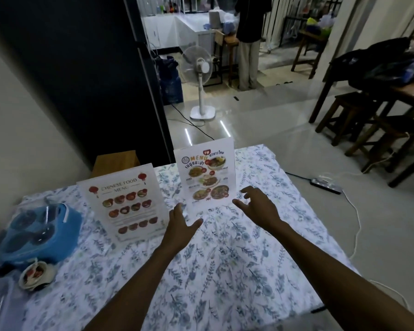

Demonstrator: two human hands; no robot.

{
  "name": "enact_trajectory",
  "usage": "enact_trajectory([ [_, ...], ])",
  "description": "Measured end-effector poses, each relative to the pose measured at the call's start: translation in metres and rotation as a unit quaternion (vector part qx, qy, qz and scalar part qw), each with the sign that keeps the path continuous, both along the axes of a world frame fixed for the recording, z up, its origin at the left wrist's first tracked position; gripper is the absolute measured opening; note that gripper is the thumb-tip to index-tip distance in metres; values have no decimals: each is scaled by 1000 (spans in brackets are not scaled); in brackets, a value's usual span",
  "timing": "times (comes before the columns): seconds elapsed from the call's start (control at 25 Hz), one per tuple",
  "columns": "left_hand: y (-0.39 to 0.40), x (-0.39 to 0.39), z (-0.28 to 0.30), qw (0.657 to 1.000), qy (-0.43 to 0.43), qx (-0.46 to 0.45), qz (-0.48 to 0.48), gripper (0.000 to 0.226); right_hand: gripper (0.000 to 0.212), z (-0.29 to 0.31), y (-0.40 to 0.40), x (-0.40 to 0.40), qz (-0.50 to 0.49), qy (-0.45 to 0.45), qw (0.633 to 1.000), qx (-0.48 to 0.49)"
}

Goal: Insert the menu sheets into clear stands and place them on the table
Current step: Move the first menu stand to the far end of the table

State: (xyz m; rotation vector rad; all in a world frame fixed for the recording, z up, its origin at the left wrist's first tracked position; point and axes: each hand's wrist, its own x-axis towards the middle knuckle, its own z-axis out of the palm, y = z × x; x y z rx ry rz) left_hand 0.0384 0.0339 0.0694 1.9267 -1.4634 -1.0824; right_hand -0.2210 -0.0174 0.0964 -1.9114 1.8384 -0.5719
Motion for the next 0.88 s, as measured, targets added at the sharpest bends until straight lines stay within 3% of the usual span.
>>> enact_trajectory([
  [0.44, -61, 15, -37, 999, -19, 29, 22, 104, 78, -40, -43, -1, -78, -19, 994, 78],
  [0.88, -82, 11, -47, 999, 6, 23, 49, 100, 97, -41, -82, 9, -60, -52, 990, 114],
])
